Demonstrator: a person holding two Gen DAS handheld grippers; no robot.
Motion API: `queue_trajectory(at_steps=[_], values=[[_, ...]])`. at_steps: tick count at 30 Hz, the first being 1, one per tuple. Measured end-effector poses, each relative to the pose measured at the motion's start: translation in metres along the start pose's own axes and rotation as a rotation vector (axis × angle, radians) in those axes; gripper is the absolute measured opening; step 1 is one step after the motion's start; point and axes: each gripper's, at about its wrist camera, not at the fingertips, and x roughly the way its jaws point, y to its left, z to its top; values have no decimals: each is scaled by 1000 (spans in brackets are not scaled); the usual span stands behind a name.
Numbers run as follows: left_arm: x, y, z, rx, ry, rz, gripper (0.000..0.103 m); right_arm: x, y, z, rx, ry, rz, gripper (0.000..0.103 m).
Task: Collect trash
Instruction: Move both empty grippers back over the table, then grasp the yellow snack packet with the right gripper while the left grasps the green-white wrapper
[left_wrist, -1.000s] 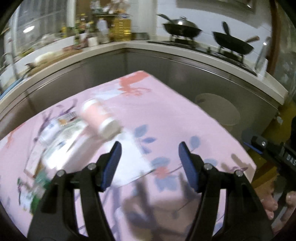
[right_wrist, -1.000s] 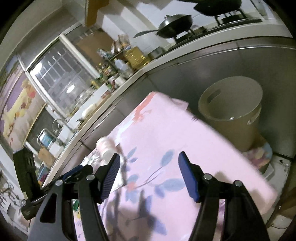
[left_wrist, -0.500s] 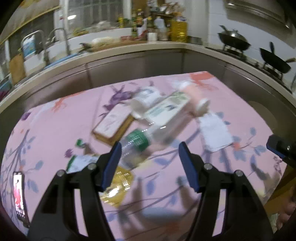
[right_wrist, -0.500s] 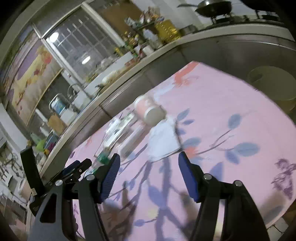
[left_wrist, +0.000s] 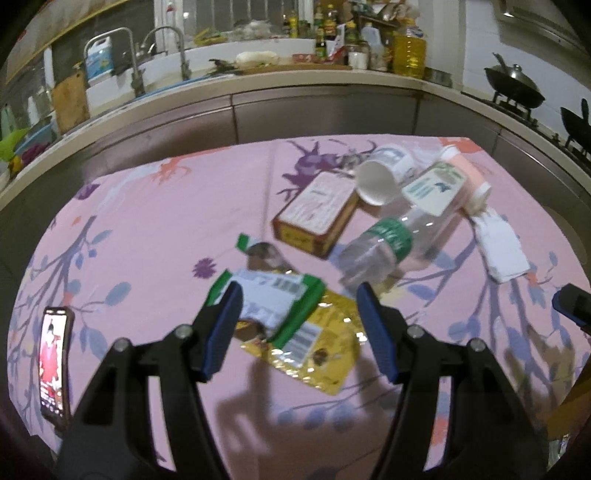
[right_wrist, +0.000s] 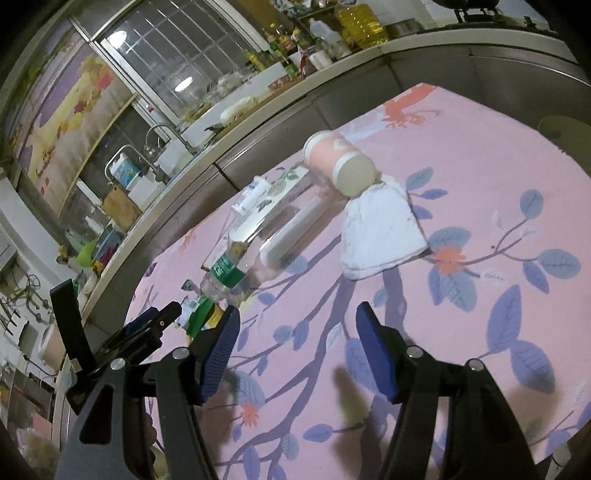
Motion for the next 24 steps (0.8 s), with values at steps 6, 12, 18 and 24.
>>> queue_trajectory(at_steps=[6,12,18,24], values=[[3,34,-5,-33,5,14,62,10,0,-3,1,31,2,63],[2,68,-9,-64,7,-16,62,25,4,-1,-7,59,10,63],[4,76,-10,-75,8,-95,62,43,19,0,-25,97,43,63],[21,77,-12,-90,60,-197,62,61,41,2,-66,135,81,63]])
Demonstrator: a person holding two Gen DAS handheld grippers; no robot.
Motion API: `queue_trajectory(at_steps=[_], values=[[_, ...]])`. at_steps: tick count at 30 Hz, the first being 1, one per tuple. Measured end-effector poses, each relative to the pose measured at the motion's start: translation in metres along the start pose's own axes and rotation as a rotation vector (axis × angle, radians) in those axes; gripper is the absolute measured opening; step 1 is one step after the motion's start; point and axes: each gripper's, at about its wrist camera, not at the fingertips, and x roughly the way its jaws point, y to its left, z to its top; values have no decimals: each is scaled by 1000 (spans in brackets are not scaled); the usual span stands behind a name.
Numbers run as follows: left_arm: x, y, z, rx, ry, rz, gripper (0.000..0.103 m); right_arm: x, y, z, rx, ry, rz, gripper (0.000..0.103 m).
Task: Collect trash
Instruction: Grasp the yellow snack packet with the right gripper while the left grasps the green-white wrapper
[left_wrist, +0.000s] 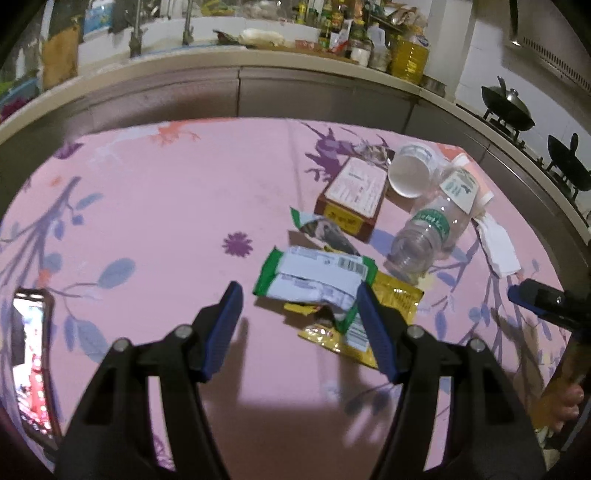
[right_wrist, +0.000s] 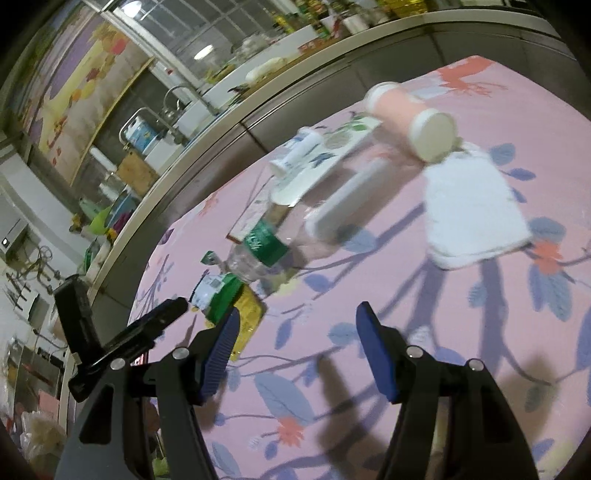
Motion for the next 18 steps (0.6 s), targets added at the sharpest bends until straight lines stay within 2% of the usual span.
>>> queue_trajectory(at_steps=[3,6,8,9,12,15,18], values=[[14,6,2,-52,50,-66,62,12,12,1,-36,24,16,63],[22,17,6,-134,74,-161,62,29,22,1,-69,56,40,63],[24,20,7,-170,80,-212,51,41,24,2,-81,78,37,63],[26,21,8,-183,87,-233,50,48,24,2,-80,92,40,63],[32,24,12,-228,100,-281,50,67,21,4,-74,124,51,56],[39,32,15,-295,115,-338,50,74,25,9,-103,114,59,50],[47,40,19,-369,134,-404,50,81,34,8,-155,123,62,38]])
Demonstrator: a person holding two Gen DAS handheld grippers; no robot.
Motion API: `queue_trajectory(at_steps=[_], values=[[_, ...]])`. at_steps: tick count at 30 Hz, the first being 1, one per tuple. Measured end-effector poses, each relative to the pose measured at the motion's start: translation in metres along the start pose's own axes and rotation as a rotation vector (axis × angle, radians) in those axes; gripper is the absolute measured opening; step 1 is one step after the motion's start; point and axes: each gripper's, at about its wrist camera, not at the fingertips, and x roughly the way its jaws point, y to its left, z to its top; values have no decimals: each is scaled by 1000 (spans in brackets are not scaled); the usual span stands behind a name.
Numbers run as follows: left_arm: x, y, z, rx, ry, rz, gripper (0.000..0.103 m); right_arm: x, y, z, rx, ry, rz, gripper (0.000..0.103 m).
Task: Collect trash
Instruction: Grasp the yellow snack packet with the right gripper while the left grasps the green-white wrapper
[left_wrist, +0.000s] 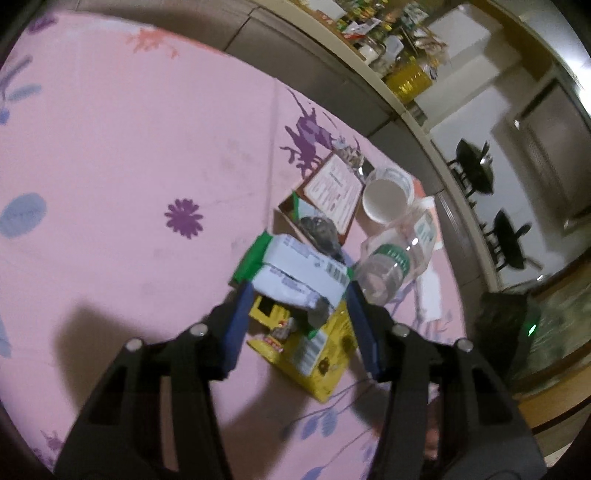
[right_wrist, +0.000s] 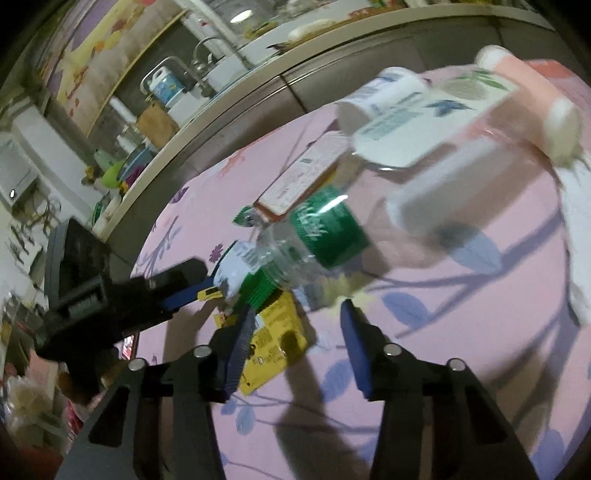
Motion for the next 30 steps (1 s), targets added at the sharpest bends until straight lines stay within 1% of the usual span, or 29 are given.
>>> queue_trajectory(at_steps=[2,3,4,5,6,7,9,12,15,18,24,27,30], values=[[4,5,3,-45,17,-51,50,6,8,-4,-41,28,7,18],[6,6,4,-63,22,-67,50,9,11,-7,-54,36,6,12],[8,7,5,-81,23,-78,50,10,14,-10,-72,47,2,3],[10,7,6,-85,20,-78,40,10,14,-13,-77,49,3,2],[10,6,7,-85,11,-71,29,9,14,-15,-77,47,4,1],[13,5,8,-85,17,-72,16,8,13,-16,-74,51,9,1],[16,7,9,-101,25,-84,11,7,11,-17,-70,57,14,1],[17,6,10,-101,22,-71,10,3,10,-19,-60,68,23,0],[9,6,9,-95,11,-71,10,-6,9,-27,-59,76,37,0],[-4,7,4,-81,-4,-61,9,-23,2,-38,-48,77,45,0],[-27,10,-16,-67,1,-43,8,-57,-10,-57,-3,51,70,0],[-39,2,-28,-43,-1,-40,8,-73,-15,-66,22,28,83,0],[-50,-17,-37,9,-5,-40,8,-90,-22,-72,35,-8,78,0]])
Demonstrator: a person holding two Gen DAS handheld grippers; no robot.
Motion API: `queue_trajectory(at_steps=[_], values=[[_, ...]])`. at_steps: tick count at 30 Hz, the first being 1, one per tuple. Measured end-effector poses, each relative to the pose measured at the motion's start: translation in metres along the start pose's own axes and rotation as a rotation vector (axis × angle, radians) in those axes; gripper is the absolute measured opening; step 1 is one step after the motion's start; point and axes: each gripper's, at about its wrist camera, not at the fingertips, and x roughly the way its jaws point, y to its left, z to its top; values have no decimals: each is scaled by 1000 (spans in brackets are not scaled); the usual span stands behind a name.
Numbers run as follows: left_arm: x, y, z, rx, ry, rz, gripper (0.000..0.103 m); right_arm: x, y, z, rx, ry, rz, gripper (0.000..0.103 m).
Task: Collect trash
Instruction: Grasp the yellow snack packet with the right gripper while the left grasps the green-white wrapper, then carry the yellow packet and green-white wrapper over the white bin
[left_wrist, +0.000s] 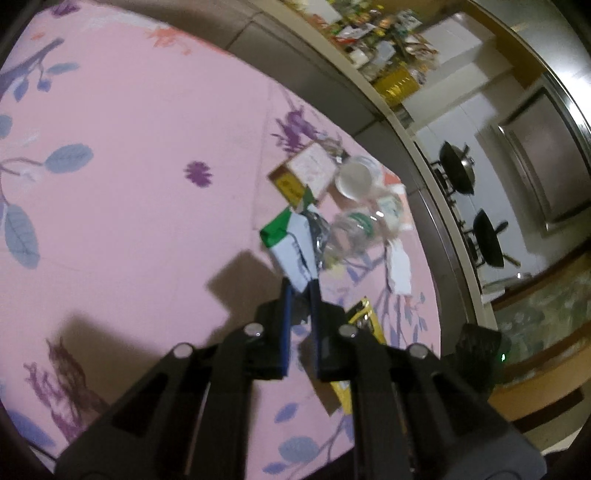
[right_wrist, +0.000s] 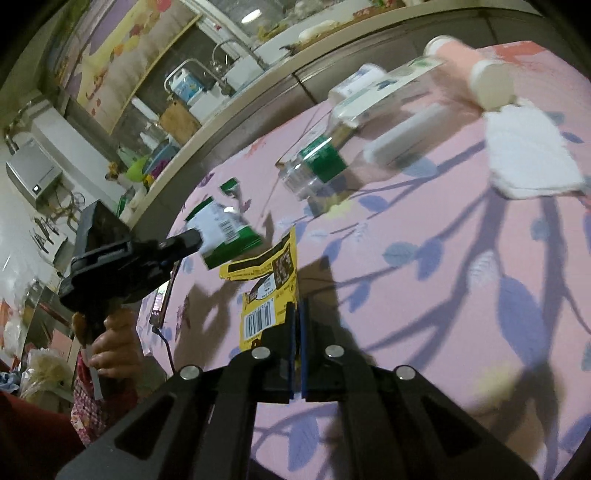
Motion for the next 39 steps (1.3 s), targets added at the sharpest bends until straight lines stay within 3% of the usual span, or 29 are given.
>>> queue_trajectory(at_steps=[6,10,23,34,39], values=[[-3,-61,-13,156,7,-45,8,-40,-19,-1,52,-113,-14,0],[24,-106,-23,253,68,-88,8,-69,-38,-1,104,-200,-42,0],[173,-250,-42,516,275,-156,8,-166,-145,-25,350,-456,-166,0],[300,-374,-36,693,367,-190,8,-243,-237,-4,460,-678,-321,0],[362,-414,-42,737,406,-180,8,-273,-291,4,529,-735,-408,0]])
